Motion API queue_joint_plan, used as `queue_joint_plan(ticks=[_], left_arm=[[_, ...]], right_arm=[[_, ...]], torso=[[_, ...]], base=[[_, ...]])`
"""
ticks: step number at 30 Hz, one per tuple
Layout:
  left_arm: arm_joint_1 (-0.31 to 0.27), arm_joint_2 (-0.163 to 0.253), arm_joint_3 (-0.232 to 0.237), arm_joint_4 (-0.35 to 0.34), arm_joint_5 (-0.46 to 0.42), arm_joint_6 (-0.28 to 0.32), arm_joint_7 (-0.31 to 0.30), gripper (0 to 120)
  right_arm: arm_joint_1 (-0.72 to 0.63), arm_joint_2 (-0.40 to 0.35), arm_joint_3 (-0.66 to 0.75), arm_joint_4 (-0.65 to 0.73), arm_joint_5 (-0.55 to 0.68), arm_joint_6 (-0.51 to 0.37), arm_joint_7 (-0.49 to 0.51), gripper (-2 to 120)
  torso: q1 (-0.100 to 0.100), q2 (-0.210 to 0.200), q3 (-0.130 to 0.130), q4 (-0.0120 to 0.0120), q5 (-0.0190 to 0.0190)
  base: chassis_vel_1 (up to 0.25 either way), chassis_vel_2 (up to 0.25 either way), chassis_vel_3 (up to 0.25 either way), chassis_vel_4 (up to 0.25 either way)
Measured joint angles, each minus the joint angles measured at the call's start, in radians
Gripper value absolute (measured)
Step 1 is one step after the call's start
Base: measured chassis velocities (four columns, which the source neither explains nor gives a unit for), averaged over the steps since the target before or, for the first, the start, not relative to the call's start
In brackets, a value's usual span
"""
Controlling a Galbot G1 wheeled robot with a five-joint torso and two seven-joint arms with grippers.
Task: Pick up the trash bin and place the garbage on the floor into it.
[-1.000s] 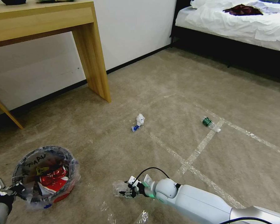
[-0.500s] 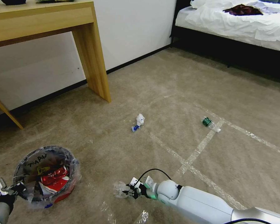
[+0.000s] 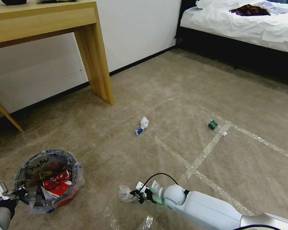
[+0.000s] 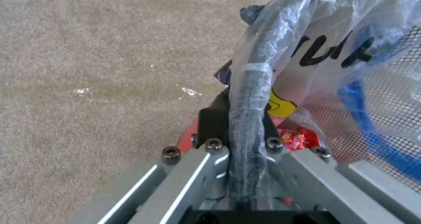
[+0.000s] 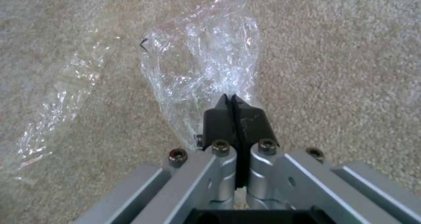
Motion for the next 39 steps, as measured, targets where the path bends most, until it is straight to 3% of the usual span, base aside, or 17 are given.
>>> queue_joint_plan(ticks=[14,25,29,39], left_arm=[[-0.005,0.001,0.003,-0.001,0.000,0.002,0.000,0],[-0.006,0.002,0.007,-0.005,0.000,0.003,-0.001,0],[-0.005,0.006,0.016,-0.010,-0.008,0.007,-0.004,0],[0.003,0.036,0.038,-0.038,-0.048,0.026,-0.020,0]], right_arm=[[0.000,-0.040,0.024,0.050,0.007,0.003,0.012,0],[-0.002,-0.113,0.105,0.157,0.031,0.006,0.036,0],[-0.006,-0.162,0.194,0.257,0.050,0.012,0.052,0],[0.018,-0.204,0.320,0.434,0.122,0.021,0.069,0]], torso=[[0.000,0.000,0.000,-0.0001,0.0000],[0.000,0.000,0.000,0.0001,0.0000],[0.000,0.000,0.000,0.0000,0.0001],[0.000,0.000,0.000,0.0000,0.0000]], base=[[0.000,0.000,0.000,0.000],[0.000,0.000,0.000,0.000],[0.000,0.000,0.000,0.000],[0.000,0.000,0.000,0.000]])
